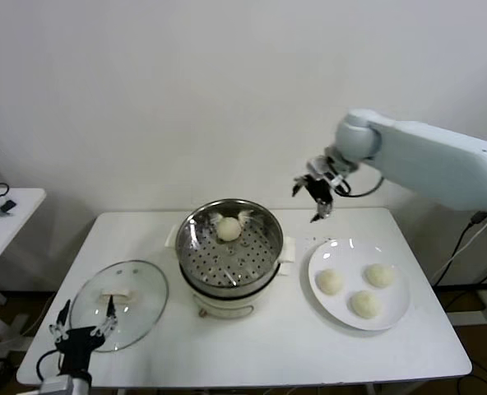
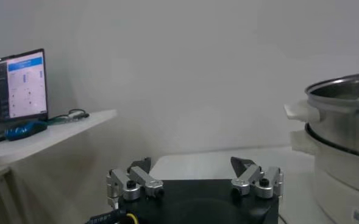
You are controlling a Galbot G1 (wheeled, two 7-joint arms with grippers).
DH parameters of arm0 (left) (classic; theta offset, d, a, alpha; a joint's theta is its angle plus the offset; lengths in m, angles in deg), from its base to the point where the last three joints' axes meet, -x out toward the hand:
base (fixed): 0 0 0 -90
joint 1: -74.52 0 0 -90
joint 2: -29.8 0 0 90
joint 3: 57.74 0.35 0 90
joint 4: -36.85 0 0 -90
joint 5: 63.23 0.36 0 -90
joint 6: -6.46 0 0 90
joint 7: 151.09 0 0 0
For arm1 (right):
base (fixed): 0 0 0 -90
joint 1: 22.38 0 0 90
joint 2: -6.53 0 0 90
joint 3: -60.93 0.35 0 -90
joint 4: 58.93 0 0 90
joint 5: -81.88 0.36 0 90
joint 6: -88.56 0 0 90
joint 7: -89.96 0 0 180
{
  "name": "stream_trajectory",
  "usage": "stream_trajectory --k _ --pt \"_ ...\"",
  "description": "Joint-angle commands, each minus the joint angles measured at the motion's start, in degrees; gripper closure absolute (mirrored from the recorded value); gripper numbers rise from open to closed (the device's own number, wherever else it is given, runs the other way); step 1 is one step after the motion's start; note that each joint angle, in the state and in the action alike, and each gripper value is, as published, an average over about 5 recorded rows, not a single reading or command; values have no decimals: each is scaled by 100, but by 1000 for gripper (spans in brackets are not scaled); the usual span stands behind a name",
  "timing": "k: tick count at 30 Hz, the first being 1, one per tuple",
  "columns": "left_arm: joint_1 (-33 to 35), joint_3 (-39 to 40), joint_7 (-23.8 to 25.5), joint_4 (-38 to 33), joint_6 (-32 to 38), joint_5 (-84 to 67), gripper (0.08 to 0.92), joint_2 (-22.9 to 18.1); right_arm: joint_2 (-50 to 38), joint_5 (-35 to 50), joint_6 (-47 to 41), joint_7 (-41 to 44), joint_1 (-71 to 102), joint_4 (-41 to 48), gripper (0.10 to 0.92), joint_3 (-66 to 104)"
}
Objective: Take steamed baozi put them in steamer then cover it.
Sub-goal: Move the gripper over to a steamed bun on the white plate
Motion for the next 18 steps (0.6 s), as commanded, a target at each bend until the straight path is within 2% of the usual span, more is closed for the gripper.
stream_trajectory --k 1,11,18 --pt "0 -76 -6 -40 -9 -56 177 14 -1202 164 -887 30 1303 -359 203 349" --pt "37 -118 -24 -44 7 -64 177 9 -576 -695 -843 -64 2575 463 203 1354" --pt "81 -184 -36 6 25 -76 177 21 -56 -783 -819 -147 2830 851 203 1579"
